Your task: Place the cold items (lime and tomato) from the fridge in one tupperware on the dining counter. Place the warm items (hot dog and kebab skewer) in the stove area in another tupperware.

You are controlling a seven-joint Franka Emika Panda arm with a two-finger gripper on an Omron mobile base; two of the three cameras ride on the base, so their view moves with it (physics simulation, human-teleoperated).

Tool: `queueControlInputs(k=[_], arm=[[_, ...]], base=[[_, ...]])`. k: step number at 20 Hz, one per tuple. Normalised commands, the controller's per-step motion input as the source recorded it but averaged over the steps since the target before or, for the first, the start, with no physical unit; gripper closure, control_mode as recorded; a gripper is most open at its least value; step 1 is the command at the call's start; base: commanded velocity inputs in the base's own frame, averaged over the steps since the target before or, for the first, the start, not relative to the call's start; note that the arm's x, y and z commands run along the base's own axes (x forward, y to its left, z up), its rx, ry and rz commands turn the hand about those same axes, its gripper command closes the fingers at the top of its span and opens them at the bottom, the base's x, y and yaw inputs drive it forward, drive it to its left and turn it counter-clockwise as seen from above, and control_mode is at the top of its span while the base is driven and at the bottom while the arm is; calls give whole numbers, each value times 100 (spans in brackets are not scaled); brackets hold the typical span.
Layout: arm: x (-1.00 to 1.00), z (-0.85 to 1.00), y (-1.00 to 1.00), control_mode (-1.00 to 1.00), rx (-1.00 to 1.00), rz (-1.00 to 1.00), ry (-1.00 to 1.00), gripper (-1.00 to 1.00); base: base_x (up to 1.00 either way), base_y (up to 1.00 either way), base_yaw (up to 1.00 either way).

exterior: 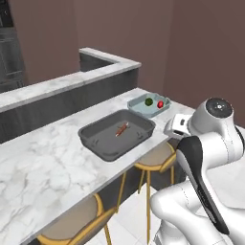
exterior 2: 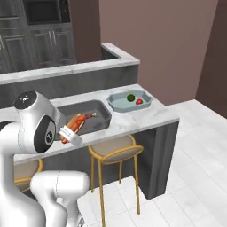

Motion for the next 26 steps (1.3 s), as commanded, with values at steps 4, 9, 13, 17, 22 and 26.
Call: queueControlInputs(k=[4,9,13,17,22,26], arm=[[0,0,0,100,0,0,0,100],[0,0,0,100,0,0,0,100],[0,0,0,100,0,0,0,100],[0,0,0,100,0,0,0,100],[40,0,-3,-100,2,24,-6,100],[71,14,0,-100,2,13,-11,100]], base=[[66,-1,36],[71,-9,38],[69,-14,40],[55,-13,41],[11,-1,8],[0,0,0]])
